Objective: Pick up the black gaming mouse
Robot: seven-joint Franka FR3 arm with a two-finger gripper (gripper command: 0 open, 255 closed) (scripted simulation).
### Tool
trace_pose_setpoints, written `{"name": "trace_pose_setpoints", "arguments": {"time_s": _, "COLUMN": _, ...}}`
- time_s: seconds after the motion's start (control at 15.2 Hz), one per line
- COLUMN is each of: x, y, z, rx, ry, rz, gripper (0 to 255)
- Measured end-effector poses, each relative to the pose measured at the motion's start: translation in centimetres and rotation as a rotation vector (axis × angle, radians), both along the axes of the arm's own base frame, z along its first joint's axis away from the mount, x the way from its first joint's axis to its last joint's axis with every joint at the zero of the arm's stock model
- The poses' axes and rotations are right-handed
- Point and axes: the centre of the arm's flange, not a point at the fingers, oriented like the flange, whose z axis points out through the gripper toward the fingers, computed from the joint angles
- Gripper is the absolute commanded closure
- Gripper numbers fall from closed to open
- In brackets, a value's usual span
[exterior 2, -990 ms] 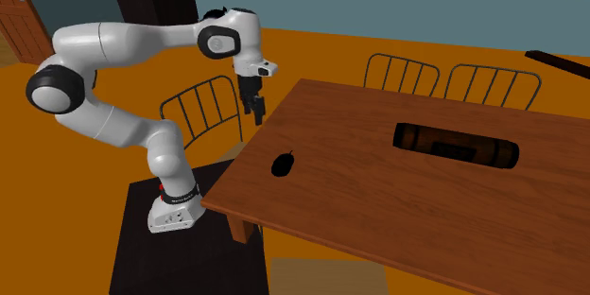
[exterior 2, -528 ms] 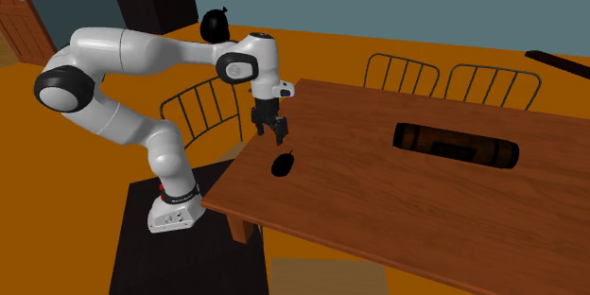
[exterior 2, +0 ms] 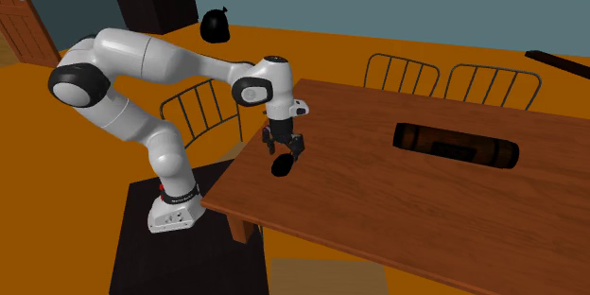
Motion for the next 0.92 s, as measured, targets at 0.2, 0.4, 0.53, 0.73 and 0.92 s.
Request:
{"name": "trace_pose_setpoints", "arguments": {"time_s": 0.2, "x": 0.1, "y": 0.0, "z": -1.6, "rx": 0.000, "ry": 0.000, "rz": 0.003, "gripper": 0}}
{"name": "trace_pose_setpoints", "arguments": {"time_s": 0.4, "x": 0.1, "y": 0.0, "z": -2.9, "rx": 0.000, "ry": 0.000, "rz": 0.004, "gripper": 255}}
{"name": "trace_pose_setpoints", "arguments": {"time_s": 0.53, "x": 0.1, "y": 0.0, "z": -2.9, "rx": 0.000, "ry": -0.003, "rz": 0.004, "gripper": 255}}
{"name": "trace_pose_setpoints", "arguments": {"time_s": 0.73, "x": 0.1, "y": 0.0, "z": -2.9, "rx": 0.000, "ry": -0.004, "rz": 0.004, "gripper": 255}}
{"name": "trace_pose_setpoints", "arguments": {"time_s": 0.92, "x": 0.1, "y": 0.0, "z": -2.9, "rx": 0.000, "ry": -0.004, "rz": 0.005, "gripper": 255}}
